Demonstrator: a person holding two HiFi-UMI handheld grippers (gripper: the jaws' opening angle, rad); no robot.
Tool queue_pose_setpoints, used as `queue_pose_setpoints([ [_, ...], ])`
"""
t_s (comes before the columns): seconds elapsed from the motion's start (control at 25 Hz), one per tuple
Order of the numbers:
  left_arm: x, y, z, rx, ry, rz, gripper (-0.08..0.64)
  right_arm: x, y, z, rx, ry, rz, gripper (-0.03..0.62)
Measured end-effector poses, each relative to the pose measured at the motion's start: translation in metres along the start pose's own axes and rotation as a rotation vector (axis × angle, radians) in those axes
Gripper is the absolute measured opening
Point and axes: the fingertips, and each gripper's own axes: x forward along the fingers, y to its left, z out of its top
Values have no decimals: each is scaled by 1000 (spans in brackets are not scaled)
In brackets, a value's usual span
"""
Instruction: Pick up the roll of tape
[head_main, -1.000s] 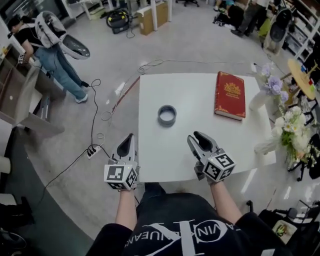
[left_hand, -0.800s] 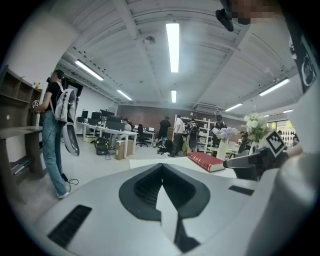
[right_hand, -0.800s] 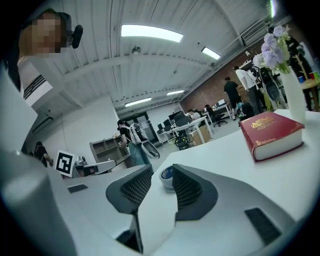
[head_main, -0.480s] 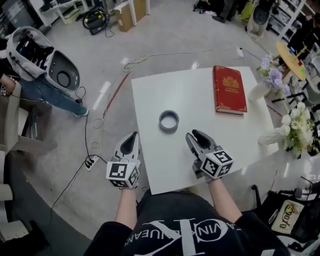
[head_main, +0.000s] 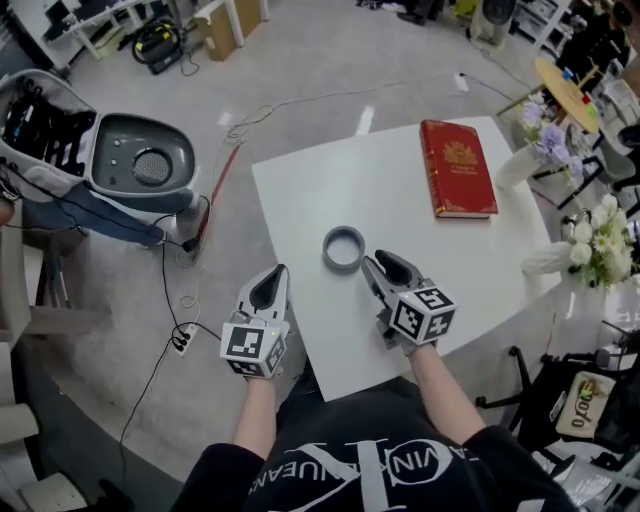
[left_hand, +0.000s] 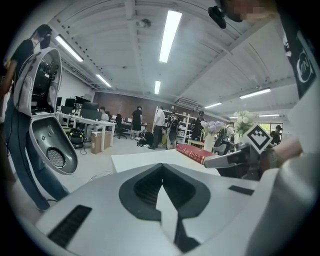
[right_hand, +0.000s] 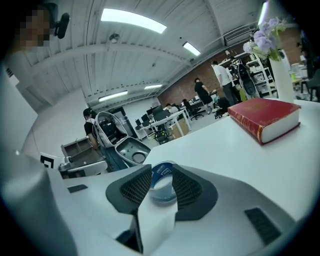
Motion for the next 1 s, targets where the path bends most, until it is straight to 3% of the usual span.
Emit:
queue_pose_setpoints([
  [0.32, 9, 3, -16, -11, 27, -75, -2, 45, -19, -3, -19, 82, -120, 124],
  [0.6, 1, 2, -33, -73, 42, -101, -2, 70, -29, -17, -88, 245, -216, 124],
  [0.84, 7, -8, -39, -98, 32, -97, -1, 74, -34, -23, -103, 283, -227, 101],
  [1.0, 6, -18, -30, -81, 28, -101, -2, 64, -33, -19, -193, 268, -217, 66],
])
